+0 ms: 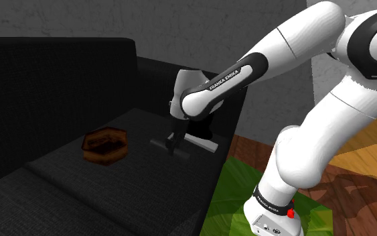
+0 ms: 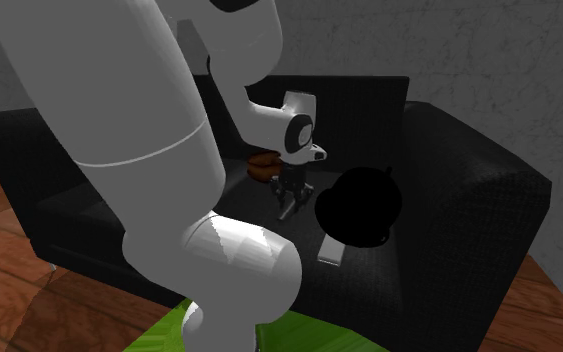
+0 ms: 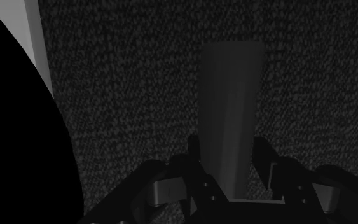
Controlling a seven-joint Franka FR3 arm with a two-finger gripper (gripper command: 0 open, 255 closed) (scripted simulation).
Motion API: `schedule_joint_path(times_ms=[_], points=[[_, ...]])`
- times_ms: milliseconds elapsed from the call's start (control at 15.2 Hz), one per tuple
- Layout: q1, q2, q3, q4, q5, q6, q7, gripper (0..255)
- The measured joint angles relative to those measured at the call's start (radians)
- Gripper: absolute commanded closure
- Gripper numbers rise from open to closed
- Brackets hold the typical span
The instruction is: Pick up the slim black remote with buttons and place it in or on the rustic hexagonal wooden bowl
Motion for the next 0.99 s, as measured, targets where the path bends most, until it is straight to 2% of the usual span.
schedule_joint_path(times_ms=[990], points=[[-0.008, -0.135, -0.004, 0.107, -0.024, -0.241, 0.029, 255]])
